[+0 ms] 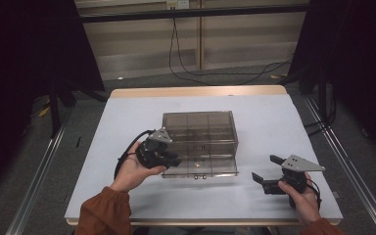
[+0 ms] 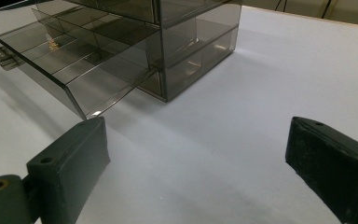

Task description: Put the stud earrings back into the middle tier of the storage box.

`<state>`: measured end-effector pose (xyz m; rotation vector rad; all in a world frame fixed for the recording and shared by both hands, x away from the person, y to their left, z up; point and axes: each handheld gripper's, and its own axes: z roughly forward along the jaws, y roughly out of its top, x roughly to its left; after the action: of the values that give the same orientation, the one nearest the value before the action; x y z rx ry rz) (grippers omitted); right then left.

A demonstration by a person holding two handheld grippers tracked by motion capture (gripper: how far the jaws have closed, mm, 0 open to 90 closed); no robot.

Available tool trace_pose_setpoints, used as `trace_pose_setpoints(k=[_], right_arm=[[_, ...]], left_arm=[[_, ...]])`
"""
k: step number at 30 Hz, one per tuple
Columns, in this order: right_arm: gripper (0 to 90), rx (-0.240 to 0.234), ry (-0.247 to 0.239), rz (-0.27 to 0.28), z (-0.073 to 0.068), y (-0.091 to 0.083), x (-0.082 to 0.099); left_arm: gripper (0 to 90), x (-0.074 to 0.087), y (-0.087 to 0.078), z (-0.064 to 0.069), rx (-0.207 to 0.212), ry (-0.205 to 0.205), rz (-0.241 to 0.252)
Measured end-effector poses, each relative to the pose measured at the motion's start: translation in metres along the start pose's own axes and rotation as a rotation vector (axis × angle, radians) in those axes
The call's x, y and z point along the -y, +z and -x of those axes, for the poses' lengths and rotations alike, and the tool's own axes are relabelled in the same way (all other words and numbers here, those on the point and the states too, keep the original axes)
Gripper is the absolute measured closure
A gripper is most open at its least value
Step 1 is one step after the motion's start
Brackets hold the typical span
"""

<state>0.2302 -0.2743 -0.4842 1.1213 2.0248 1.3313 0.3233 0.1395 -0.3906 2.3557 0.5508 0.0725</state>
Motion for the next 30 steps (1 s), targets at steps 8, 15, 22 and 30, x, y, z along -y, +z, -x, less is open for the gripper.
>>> trace_pose_setpoints(k=[8, 15, 22, 30], right_arm=[[5.2, 0.002, 0.004, -0.004, 0.000, 0.000, 0.000], [5.2, 0.000, 0.001, -0.004, 0.000, 0.001, 0.000], [5.2, 0.004, 0.001, -0.008, 0.000, 0.001, 0.000], [5.2, -0.001, 0.004, -0.007, 0.000, 0.001, 0.000]], left_arm=[[70.8, 0.043, -0.020, -0.015, -0.065, -0.078, 0.023], [72.3, 0.064, -0.029, -0.026, -0.117, -0.105, -0.067], [71.3, 0.079, -0.027, -0.031, -0.130, -0.088, -0.194], [73.7, 0.089, -0.020, -0.033, -0.114, -0.092, -0.239]])
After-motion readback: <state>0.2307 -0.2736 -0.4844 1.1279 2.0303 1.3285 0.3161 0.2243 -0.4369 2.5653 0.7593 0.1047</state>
